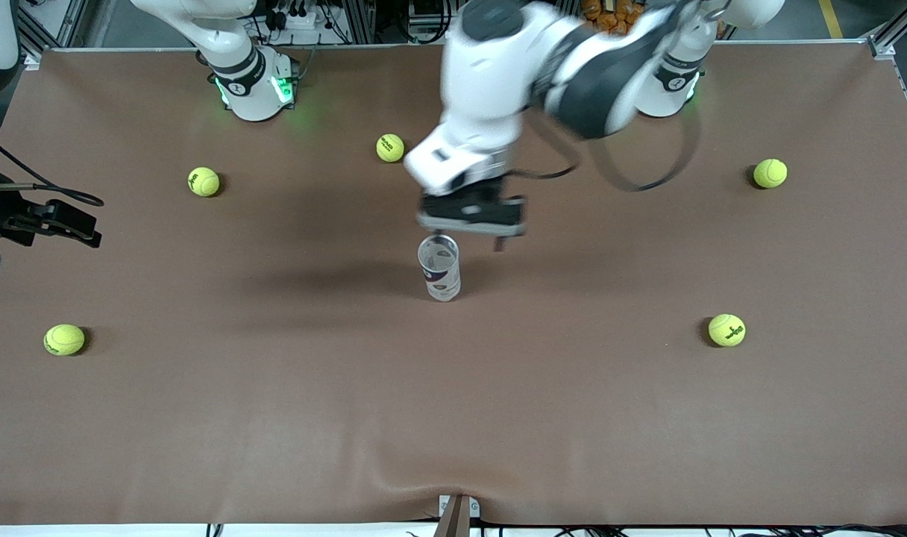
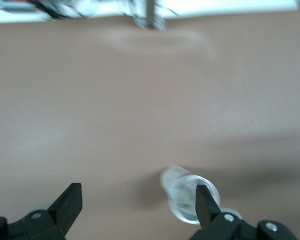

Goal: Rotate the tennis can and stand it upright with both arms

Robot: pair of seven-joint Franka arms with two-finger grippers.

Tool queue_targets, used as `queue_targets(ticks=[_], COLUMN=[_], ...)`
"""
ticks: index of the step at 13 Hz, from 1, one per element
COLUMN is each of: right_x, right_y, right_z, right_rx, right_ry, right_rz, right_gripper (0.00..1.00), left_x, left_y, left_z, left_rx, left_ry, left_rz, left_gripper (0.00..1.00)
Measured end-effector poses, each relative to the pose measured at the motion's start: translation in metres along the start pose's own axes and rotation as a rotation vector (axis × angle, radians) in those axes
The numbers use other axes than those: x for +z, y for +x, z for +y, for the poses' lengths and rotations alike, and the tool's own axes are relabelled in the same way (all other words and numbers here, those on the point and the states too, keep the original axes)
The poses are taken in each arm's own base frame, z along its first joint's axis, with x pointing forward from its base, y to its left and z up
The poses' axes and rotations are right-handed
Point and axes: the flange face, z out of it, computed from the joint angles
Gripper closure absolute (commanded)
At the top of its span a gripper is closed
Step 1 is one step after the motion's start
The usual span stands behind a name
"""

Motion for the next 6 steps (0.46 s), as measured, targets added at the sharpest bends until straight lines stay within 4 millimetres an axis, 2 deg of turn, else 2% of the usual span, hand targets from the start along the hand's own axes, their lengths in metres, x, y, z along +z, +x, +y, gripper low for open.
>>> queue_targets(ticks=[2, 3, 4, 6], right_x=[0.000, 0.000, 0.000, 0.000], right_y=[0.000, 0.000, 0.000, 0.000], right_z=[0.000, 0.000, 0.000, -0.001], right_rx=[0.000, 0.000, 0.000, -0.001], right_ry=[0.000, 0.000, 0.001, 0.001], right_rz=[0.000, 0.000, 0.000, 0.000], right_gripper=[0.00, 0.00, 0.00, 0.00], left_x=[-0.053, -0.071, -0.082, -0.088], left_y=[0.030, 0.042, 0.050, 0.061], left_z=[-0.086, -0.128, -0.168, -0.230], left_rx=[-0.124, -0.187, -0.235, -0.266], left_ry=[0.055, 0.079, 0.109, 0.157], left_rz=[-0.009, -0.012, -0.029, -0.072], left_gripper=[0.00, 0.00, 0.00, 0.00])
